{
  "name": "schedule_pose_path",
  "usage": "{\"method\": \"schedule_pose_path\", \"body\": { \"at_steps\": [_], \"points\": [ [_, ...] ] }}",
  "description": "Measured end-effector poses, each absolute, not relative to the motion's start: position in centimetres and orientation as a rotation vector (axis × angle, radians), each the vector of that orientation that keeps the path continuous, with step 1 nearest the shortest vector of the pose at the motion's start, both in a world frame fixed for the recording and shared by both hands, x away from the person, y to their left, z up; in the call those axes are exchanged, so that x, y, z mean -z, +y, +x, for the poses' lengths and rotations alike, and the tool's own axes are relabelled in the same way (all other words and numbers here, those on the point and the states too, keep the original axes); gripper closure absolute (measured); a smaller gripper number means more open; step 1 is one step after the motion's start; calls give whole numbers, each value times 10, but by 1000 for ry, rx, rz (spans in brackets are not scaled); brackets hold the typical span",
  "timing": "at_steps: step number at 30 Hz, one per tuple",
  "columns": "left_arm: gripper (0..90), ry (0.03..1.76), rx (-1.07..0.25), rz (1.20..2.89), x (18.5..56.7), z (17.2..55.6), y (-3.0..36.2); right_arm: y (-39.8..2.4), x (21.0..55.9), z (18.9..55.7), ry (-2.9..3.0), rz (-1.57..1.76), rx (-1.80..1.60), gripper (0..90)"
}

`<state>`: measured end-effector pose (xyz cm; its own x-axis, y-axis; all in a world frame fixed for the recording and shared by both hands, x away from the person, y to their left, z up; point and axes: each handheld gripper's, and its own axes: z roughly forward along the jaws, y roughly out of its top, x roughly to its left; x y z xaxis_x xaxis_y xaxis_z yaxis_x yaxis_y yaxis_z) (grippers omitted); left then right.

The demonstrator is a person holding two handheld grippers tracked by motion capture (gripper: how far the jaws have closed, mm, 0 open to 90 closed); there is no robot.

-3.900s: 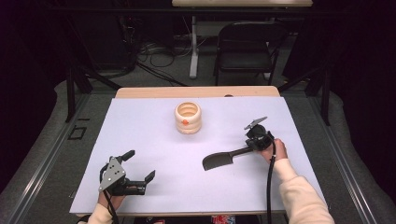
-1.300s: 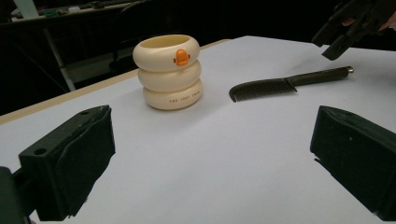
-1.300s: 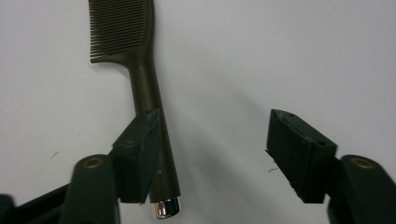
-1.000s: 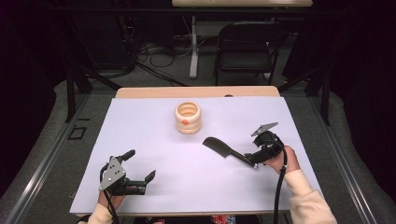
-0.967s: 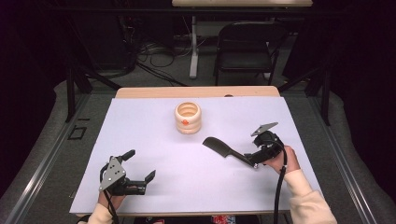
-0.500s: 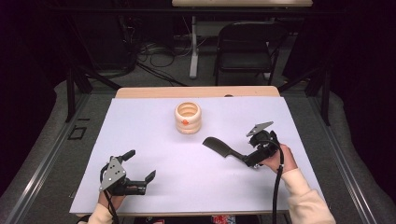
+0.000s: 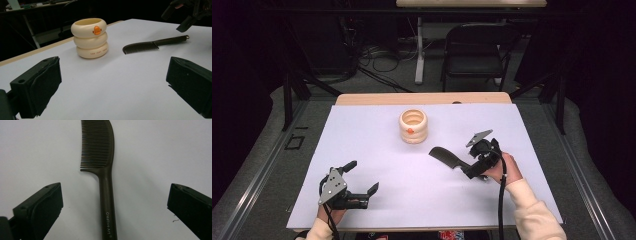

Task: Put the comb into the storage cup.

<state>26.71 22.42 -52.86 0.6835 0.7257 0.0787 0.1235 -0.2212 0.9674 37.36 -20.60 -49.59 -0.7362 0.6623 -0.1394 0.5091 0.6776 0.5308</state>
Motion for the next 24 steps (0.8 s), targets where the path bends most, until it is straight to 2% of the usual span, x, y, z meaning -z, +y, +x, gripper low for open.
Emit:
{"method": "schedule_pose_path", "body": {
  "at_steps": [8,12,13,17,18,19,20,22,23,24],
  "points": [
    [0,684,-644,1732,528,267,224,-196,500,378,2606,891,-632,7],
    [0,684,-640,1735,529,267,224,-192,502,379,2639,895,-612,118],
    [0,684,-640,1735,529,267,224,-192,502,379,2639,895,-612,118],
    [0,680,-640,1738,529,267,224,-188,506,381,2661,896,-562,302],
    [0,680,-640,1738,529,267,224,-188,506,381,2661,896,-562,302],
    [0,686,-634,1736,529,267,224,-186,507,382,2674,885,-520,385],
    [0,684,-634,1739,529,268,224,-185,508,382,2672,880,-503,423],
    [0,684,-634,1739,529,268,224,-182,510,383,2687,863,-464,478],
    [0,684,-634,1739,529,268,224,-182,510,383,2687,863,-464,478],
    [0,684,-633,1739,529,268,224,-179,511,384,2707,850,-426,526]
  ]
}}
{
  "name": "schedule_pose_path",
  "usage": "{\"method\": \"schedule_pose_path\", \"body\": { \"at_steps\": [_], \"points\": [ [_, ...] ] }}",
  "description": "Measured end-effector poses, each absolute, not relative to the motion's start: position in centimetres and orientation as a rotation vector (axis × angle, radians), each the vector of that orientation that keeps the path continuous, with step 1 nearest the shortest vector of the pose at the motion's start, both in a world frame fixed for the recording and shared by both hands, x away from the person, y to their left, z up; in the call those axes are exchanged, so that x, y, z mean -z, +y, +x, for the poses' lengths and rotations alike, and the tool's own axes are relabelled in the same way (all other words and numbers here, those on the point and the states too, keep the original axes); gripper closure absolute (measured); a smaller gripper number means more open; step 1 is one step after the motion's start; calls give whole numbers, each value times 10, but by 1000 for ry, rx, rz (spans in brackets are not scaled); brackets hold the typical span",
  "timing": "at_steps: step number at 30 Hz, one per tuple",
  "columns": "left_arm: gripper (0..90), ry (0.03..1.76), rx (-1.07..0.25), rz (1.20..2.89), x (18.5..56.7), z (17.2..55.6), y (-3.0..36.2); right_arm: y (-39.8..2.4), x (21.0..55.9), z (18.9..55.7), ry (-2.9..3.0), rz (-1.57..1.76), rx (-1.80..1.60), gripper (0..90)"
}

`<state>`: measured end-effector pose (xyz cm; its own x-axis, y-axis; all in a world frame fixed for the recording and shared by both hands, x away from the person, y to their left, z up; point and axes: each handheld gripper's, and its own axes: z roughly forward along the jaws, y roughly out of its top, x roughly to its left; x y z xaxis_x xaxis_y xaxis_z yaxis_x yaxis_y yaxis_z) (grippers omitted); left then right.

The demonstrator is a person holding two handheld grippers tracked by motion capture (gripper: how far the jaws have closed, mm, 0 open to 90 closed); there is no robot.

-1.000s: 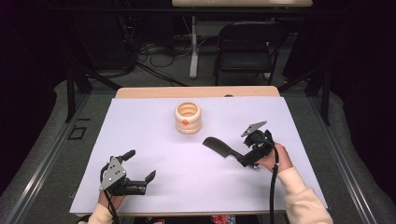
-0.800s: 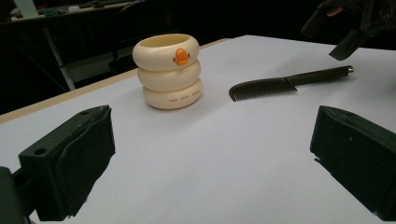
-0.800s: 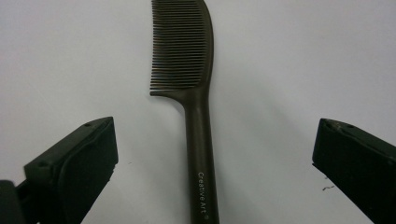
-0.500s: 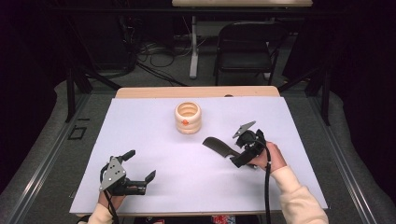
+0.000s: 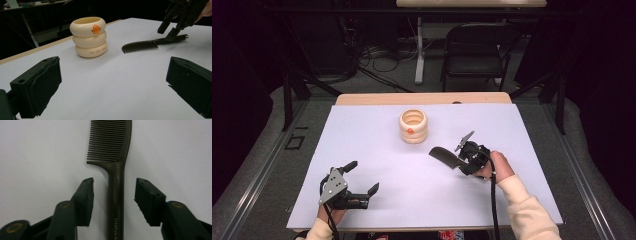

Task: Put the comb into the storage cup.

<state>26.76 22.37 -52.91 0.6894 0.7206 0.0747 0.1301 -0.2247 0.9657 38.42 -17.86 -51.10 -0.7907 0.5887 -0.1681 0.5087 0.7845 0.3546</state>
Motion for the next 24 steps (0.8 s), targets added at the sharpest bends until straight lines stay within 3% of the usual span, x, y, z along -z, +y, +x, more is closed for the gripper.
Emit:
{"method": "schedule_pose_path", "body": {
  "at_steps": [9,24],
  "points": [
    [0,683,-633,1740,529,268,224,-170,518,390,2731,818,-284,654],
    [0,682,-632,1739,529,267,224,-168,528,400,2755,840,-243,714]
  ]
}}
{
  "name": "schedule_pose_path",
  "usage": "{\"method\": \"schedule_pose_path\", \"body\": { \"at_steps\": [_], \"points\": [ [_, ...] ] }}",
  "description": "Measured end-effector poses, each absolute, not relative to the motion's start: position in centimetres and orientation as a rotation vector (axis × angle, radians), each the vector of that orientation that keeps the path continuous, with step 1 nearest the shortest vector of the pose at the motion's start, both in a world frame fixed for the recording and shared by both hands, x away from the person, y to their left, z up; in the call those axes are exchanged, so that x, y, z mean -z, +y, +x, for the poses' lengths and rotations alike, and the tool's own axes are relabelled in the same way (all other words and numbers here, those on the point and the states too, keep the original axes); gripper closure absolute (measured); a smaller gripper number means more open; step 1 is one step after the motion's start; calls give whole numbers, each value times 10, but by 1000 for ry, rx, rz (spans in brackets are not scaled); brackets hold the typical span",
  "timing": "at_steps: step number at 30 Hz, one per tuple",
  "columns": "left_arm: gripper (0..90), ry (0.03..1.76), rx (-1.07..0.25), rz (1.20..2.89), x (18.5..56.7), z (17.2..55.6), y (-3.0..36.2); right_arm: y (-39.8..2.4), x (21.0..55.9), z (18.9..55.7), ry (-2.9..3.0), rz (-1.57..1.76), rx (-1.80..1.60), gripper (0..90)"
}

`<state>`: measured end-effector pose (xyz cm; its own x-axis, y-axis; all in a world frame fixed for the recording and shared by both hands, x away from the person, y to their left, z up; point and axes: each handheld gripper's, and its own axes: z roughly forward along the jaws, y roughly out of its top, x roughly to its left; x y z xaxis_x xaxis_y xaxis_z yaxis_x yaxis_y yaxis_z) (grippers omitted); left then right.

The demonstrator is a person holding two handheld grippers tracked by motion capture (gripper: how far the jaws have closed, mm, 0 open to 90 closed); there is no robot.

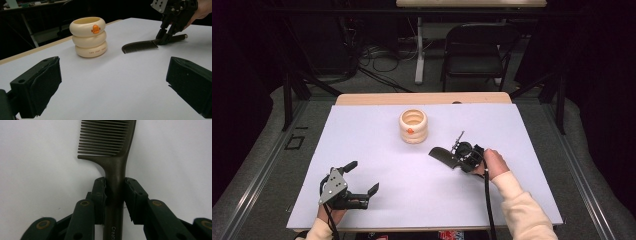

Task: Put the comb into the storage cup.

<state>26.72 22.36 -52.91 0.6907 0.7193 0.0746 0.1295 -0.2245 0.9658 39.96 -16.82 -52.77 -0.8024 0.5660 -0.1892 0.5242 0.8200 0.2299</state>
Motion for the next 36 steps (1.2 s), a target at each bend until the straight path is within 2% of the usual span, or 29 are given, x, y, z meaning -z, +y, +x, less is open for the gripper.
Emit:
{"method": "schedule_pose_path", "body": {
  "at_steps": [36],
  "points": [
    [0,681,-637,1740,529,267,224,-188,508,388,2709,937,-447,725]
  ]
}}
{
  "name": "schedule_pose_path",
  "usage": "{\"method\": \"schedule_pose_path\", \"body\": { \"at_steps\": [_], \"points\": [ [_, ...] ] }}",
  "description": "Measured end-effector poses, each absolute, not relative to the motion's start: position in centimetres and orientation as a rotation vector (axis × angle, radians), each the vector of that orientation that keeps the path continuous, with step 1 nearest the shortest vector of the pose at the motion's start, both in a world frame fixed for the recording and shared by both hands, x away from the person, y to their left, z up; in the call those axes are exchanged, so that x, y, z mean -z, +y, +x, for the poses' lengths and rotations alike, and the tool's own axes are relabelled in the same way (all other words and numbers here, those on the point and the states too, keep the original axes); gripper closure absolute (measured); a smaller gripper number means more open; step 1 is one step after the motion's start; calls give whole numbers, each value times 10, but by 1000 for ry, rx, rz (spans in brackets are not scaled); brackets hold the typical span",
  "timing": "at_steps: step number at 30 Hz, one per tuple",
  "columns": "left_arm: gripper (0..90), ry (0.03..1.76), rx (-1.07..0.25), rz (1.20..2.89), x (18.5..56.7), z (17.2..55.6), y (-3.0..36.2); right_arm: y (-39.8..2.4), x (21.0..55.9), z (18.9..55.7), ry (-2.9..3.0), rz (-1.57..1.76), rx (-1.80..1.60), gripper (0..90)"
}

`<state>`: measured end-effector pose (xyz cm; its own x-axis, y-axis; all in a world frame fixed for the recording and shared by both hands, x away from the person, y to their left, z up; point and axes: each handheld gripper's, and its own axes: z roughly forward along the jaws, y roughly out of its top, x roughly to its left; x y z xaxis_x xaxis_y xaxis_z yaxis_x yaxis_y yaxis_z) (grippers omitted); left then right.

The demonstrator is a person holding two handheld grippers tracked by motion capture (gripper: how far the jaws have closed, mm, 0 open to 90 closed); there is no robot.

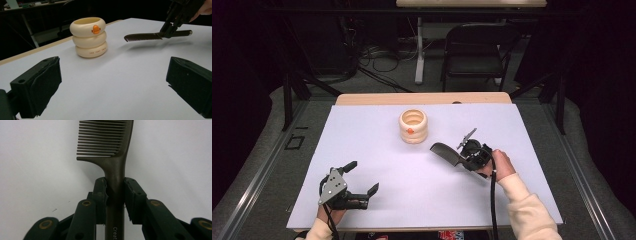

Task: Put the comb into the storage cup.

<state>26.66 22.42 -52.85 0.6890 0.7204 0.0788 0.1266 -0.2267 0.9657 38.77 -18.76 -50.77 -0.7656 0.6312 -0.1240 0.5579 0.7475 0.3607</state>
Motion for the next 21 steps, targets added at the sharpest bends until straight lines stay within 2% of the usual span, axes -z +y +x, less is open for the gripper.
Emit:
{"method": "schedule_pose_path", "body": {
  "at_steps": [21],
  "points": [
    [0,680,-637,1739,528,267,225,-204,498,385,2654,1004,-626,725]
  ]
}}
